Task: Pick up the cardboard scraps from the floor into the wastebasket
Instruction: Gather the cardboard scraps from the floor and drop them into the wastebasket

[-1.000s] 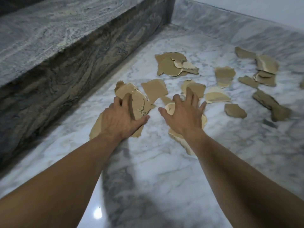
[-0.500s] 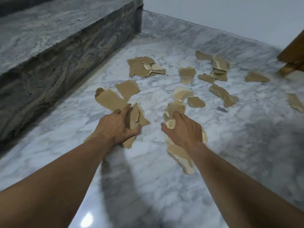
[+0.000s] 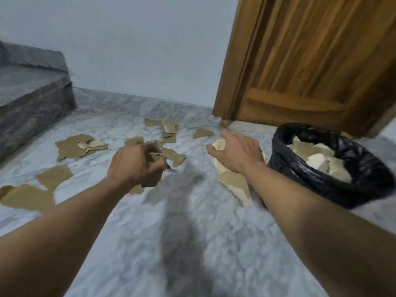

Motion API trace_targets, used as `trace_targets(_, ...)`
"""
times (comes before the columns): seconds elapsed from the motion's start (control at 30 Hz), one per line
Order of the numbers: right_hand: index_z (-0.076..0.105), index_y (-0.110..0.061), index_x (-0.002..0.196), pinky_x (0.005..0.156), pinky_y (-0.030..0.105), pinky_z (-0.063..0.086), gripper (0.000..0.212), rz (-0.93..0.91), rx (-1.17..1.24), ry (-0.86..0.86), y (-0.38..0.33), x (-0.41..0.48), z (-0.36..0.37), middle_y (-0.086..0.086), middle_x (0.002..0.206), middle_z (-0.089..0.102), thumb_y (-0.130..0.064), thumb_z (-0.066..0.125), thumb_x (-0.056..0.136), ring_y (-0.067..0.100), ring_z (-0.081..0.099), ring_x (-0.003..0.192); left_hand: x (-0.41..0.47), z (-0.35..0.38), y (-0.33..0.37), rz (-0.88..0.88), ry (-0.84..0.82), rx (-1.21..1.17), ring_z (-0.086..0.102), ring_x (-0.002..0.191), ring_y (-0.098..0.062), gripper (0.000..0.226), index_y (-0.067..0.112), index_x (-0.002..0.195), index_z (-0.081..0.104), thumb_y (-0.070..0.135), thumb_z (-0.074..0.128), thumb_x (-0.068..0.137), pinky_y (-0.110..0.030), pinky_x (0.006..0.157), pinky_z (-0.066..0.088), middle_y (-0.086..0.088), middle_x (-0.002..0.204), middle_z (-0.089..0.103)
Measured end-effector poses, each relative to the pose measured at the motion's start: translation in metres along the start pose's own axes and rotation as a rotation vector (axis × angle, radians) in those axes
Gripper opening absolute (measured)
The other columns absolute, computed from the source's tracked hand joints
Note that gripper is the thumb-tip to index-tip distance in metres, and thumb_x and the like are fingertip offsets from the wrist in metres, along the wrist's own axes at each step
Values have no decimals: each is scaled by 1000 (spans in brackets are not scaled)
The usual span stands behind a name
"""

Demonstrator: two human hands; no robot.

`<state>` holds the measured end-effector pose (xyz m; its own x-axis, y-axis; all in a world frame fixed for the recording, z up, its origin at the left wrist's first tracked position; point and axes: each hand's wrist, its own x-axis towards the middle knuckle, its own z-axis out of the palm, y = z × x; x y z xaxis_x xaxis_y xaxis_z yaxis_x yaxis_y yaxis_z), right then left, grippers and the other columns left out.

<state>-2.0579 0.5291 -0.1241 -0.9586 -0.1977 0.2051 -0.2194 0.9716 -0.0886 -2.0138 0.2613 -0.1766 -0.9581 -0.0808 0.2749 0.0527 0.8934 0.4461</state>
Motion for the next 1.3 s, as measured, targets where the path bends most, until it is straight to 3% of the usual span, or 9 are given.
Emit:
trace_targets(0.17,49,-23,99,72,39,34,47,146,-39,285,104,10,-94,9,112,66,-68,44,90,36,62,100,63,-11,172,120,140,-195,61,71,-18,25,27,89,74,49,65,80,-24,58,40,2,80,71)
trace_targets(0.33,54,-17,129,74,40,39,68,368,-56,419,211,8,-139,13,118,65,-72,41,92,37,62,106,103,10,328,273,164,-358,65,89,-13,47,19,111,75,56,60,87,-27,77,51,6,97,71)
trace_targets(0.43,48,-20,139,93,48,46,77,518,158,323,262,3,-142,13,137,54,-78,37,89,38,52,125,108,44,390,288,125,-382,61,93,-13,57,15,120,72,61,57,89,-28,80,48,-1,108,73)
trace_targets(0.53,47,-23,140,107,50,36,57,635,465,267,301,-8,-142,11,149,42,-63,33,100,36,41,137,104,89,429,250,11,-406,66,107,-31,66,19,117,71,73,47,88,-41,93,54,-10,114,72)
trace_targets(0.67,39,-26,148,108,41,33,44,703,576,244,330,-29,-142,8,154,40,-37,34,106,31,41,139,97,121,453,204,-208,-417,48,130,-35,72,15,125,65,75,45,90,-42,106,43,-15,131,63)
trace_targets(0.87,35,-27,150,107,41,34,46,665,530,204,314,-46,-146,8,155,36,-41,36,106,31,40,140,106,98,421,203,-146,-487,63,110,-31,65,15,121,65,70,45,93,-34,92,49,-6,113,68)
trace_targets(1.0,34,-27,151,110,44,34,47,568,465,197,256,-37,-141,8,154,36,-41,39,106,31,41,140,103,79,345,215,-70,-370,62,111,-29,60,14,122,64,64,39,99,-32,84,41,-6,120,68)
trace_targets(1.13,34,-27,150,106,46,37,47,484,389,161,181,-9,-125,9,153,33,-41,40,106,33,44,136,102,65,244,123,-74,-314,65,110,-33,57,18,119,66,64,41,97,-40,90,49,-10,115,72)
trace_targets(1.3,35,-23,150,103,46,44,49,355,286,56,79,47,-74,10,149,34,-42,41,105,35,45,132,102,49,116,18,-62,-236,62,117,-35,57,17,129,62,60,41,99,-40,95,47,-16,120,70)
